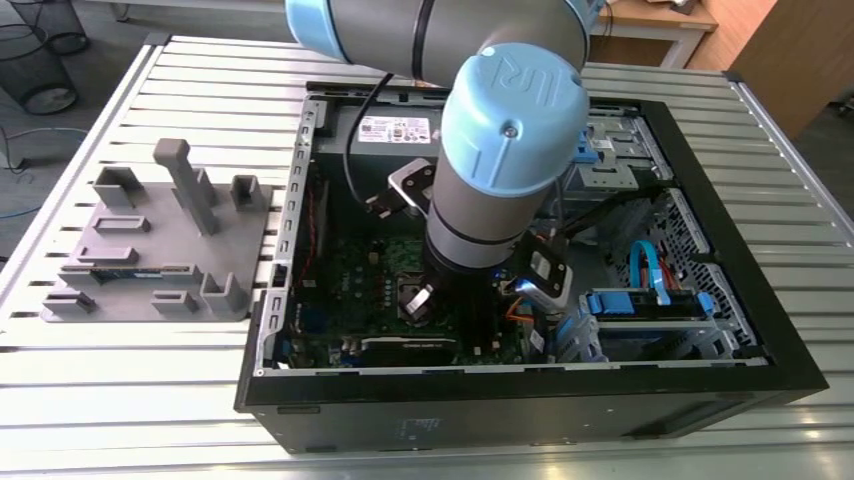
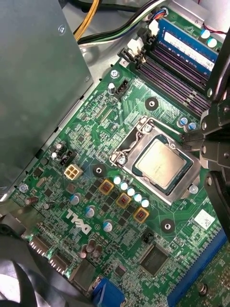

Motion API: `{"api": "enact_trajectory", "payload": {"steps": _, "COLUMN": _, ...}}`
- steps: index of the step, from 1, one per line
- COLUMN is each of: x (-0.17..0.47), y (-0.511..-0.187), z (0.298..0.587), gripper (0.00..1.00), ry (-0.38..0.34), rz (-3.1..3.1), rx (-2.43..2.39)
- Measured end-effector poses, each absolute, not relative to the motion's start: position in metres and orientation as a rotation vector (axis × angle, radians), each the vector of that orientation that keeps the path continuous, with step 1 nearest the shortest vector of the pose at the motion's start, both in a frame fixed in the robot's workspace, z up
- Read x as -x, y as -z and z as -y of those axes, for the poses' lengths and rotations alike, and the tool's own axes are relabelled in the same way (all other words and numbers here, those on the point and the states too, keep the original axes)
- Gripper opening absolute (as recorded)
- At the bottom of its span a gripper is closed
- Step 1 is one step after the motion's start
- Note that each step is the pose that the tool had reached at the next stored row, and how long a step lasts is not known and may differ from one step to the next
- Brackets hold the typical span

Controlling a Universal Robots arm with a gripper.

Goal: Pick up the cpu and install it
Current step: 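Install the first cpu locking lever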

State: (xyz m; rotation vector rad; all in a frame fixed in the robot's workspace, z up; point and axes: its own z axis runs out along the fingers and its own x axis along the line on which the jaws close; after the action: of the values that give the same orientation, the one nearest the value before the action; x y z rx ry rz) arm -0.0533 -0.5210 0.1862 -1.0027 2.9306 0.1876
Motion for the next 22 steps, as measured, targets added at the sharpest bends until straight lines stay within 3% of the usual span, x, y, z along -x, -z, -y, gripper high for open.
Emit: {"api": "enact_trajectory", "payload": {"steps": 22, "x": 0.0543, "y": -0.1922, "z": 0.5214, "gripper": 0.11, "ry": -0.203, "rz": -2.921, "rx": 1.0}}
